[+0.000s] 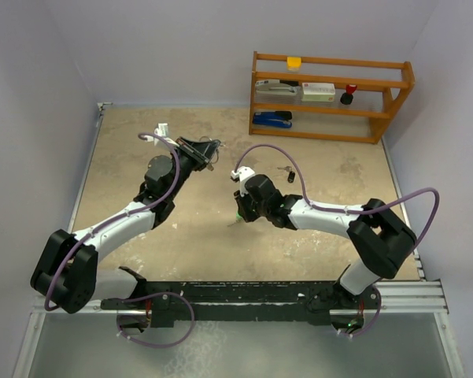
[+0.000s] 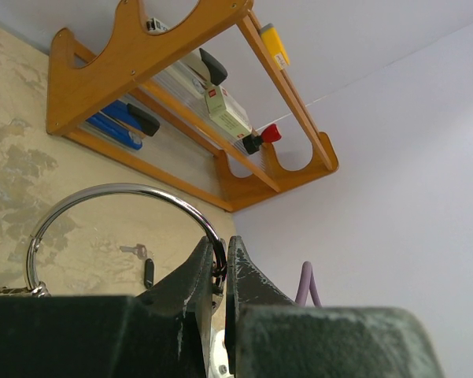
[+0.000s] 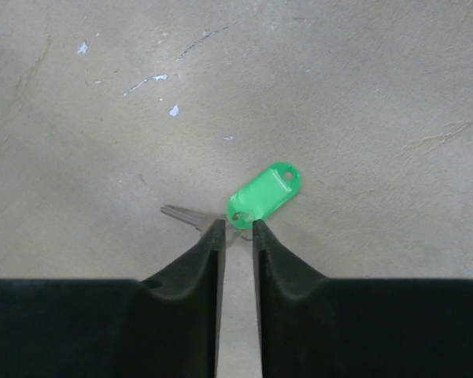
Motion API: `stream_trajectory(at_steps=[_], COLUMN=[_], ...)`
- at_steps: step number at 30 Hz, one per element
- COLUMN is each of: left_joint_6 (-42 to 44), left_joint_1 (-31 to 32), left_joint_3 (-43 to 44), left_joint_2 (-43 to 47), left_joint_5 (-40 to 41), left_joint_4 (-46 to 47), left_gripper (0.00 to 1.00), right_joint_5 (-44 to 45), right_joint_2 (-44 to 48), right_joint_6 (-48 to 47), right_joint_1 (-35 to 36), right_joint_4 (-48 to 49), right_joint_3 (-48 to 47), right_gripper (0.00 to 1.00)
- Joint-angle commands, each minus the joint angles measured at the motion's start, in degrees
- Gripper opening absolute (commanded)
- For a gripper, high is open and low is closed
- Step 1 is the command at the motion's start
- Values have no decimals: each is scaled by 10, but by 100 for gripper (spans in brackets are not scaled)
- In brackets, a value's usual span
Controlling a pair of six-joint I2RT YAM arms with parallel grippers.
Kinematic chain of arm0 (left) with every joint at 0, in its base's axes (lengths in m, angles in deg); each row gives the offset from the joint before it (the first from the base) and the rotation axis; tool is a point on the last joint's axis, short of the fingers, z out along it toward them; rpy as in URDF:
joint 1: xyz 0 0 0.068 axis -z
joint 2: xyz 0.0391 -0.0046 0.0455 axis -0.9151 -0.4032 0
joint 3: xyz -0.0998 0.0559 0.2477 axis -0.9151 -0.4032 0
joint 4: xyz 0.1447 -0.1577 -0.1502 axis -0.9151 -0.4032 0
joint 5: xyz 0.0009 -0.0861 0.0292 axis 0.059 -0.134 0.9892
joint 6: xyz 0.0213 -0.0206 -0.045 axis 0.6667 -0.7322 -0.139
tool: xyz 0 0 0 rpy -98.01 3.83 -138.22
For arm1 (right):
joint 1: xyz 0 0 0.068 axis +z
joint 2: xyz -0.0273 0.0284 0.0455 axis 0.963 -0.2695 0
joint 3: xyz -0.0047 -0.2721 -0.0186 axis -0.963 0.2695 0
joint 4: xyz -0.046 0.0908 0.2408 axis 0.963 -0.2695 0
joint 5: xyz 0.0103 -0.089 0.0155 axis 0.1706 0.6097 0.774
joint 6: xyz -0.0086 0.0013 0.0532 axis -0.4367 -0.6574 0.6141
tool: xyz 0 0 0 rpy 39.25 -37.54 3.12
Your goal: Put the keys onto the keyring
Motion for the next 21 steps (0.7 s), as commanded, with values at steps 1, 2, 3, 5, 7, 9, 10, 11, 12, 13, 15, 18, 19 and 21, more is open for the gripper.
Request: stream_trajectory(at_steps=[1,2,3,5,7,9,10,11,12,13,15,18,19,21], left_joint_6=[12,12,12,12,12,12,12,12,12,12,12,12,12,12], left_joint_1=[-5,-5,-6,-6,-7,-8,-8,-9,-10,-10,-11,-12,-12,-12], left_joint_3=[-2,-1,-2,-2,-2,-3,-4,-4,-5,-5,-6,-6,-6,-6], left_joint_2=[11,11,10,11,13,14,15,15,15,15,14,13,13,12], left_joint_5=[-7,-7,-7,-7,-8,-8,-8,-8,-8,-8,-9,-10,-10,-10], left_joint_4=[34,34,35,35,33,34,32,32,31,31,32,34,35,35], left_gripper=[0,0,0,0,0,0,0,0,0,0,0,0,0,0], right_joint_5=[-9,-8,-8,-8,-6,-6,-6,-8,-8,-10,-12,-16,-17,-19], right_joint_2=[5,6,7,6,4,6,6,6,6,5,3,4,7,12], right_joint_6=[13,13,14,17,20,23,24,24,25,25,29,38,43,48], right_joint_1=[-2,-2,-1,-2,-2,-2,-2,-2,-2,-2,-2,-2,-2,-2], right_joint_4=[18,18,18,19,18,21,22,22,20,19,15,13,15,16], right_joint_3=[7,8,8,9,9,13,15,17,18,20,22,28,32,39], right_gripper=[30,36,40,47,49,50,50,50,50,50,50,50,50,50])
